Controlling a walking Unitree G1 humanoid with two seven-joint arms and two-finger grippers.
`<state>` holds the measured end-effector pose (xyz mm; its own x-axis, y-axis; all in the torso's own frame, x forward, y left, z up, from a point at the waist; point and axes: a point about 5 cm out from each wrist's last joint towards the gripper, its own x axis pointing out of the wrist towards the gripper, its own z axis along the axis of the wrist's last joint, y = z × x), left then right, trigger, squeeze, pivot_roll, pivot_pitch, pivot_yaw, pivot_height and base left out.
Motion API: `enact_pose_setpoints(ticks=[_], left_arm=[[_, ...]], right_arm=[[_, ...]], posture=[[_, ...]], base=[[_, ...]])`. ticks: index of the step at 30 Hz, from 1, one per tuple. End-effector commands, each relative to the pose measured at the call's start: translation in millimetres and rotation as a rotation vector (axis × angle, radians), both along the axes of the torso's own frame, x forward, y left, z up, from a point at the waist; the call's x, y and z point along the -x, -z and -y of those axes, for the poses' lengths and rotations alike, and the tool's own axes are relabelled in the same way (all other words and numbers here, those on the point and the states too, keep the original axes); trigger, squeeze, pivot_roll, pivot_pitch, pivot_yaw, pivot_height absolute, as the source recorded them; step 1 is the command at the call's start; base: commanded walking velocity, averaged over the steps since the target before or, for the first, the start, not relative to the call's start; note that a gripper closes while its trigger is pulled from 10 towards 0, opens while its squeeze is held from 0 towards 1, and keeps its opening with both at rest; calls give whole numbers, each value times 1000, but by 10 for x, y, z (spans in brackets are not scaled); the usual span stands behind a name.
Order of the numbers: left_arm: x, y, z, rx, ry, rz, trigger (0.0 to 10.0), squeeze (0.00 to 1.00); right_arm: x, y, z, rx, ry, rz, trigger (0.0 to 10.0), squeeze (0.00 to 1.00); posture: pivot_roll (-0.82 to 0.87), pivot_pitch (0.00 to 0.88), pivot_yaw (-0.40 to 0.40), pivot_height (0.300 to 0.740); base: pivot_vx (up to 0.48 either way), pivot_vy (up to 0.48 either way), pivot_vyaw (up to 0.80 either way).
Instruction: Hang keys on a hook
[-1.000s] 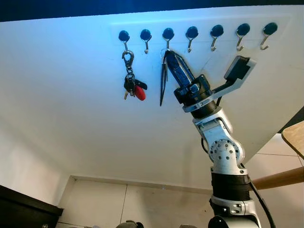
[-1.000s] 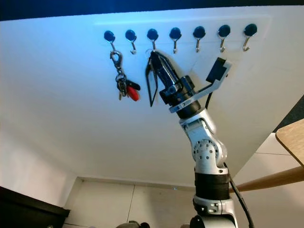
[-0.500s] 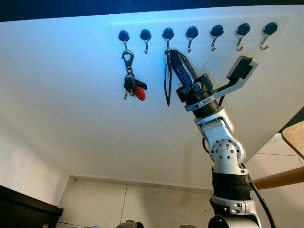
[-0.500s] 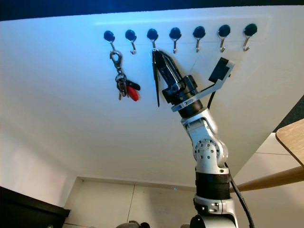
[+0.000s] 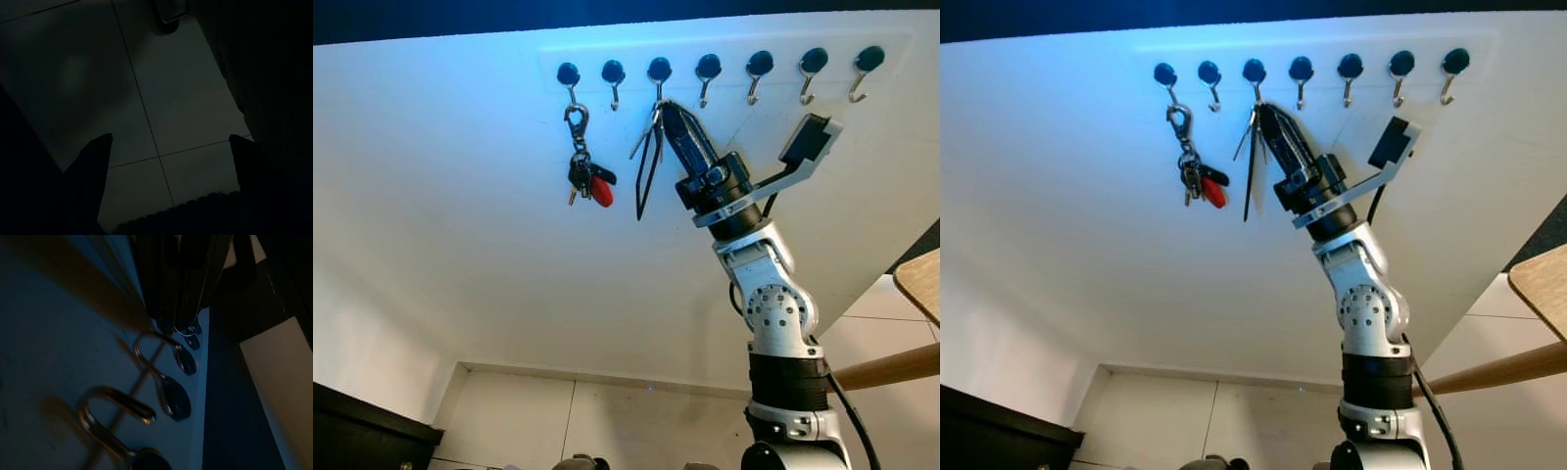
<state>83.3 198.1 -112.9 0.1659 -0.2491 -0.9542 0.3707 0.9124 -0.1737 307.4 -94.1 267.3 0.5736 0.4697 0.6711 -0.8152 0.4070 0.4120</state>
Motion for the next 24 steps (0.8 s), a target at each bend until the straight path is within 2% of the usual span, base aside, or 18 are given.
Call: enact_pose_setpoints(ticks=[1,12,24], left_arm=[[-192,-44,34,15,5,83,10000,0],[-191,-44,35,16,6,82,10000,0],[-192,-44,34,13,7,84,10000,0]], right_arm=[[-20,4,-5,-17,4,-15,10000,0],[-27,-16,-6,-16,12,-25,10000,0],[-64,89,-39,51,25,-75,10000,0]], posture=[[-156,119,114,740],[-156,119,114,740],[-155,113,108,740]], base=[[0,0,0],[0,0,0],[0,0,0]])
